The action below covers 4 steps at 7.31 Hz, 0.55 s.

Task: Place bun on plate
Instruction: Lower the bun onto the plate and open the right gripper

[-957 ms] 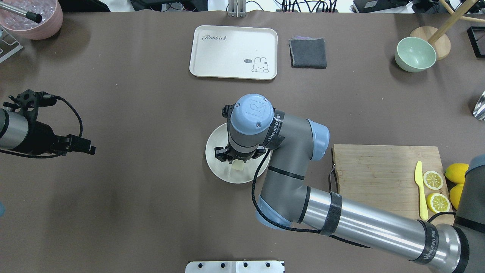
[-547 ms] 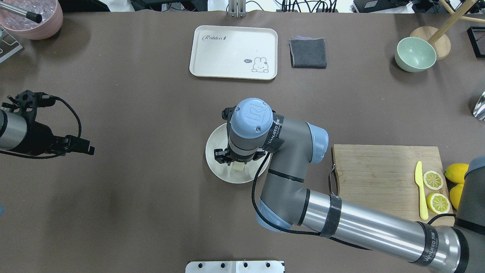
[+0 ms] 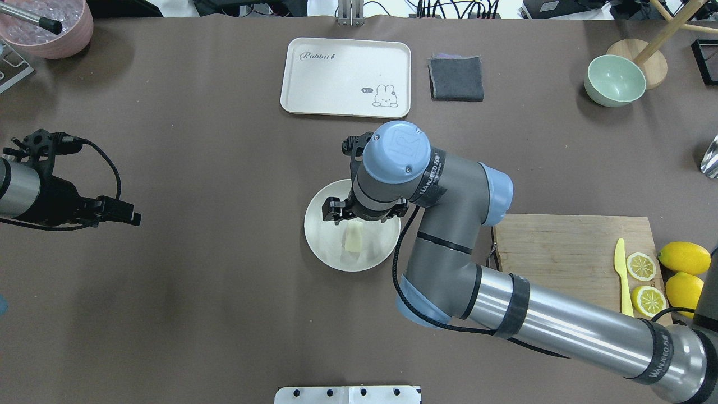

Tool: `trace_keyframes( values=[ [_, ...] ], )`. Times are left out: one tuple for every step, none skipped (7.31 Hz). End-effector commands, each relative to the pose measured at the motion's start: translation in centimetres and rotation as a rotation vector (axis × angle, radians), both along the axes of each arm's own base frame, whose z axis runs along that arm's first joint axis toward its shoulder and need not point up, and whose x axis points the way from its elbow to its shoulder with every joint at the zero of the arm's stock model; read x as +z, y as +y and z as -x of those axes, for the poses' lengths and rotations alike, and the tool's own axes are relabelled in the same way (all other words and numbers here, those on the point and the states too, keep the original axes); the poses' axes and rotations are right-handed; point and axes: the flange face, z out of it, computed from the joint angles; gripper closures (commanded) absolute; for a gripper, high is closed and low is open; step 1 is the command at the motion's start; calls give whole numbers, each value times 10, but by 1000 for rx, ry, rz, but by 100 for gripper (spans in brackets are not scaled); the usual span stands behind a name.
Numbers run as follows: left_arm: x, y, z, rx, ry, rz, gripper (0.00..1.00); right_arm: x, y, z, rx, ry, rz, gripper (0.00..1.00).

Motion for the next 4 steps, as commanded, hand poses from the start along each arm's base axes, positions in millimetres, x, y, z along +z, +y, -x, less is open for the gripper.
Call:
trace_keyframes(
  values=[
    [40, -8, 63, 30, -67, -65, 3, 21, -12, -102, 19, 4, 31, 0],
    [71, -13, 110, 58, -140, -105, 3, 44, -32, -150, -23, 31, -11, 0],
    [98, -16, 145, 94, -204, -141, 3, 87, -43, -194, -69, 59, -39, 0],
    [136, -15, 192, 111, -256, -175, 3, 139, -56, -256, -114, 85, -74, 0]
  ],
)
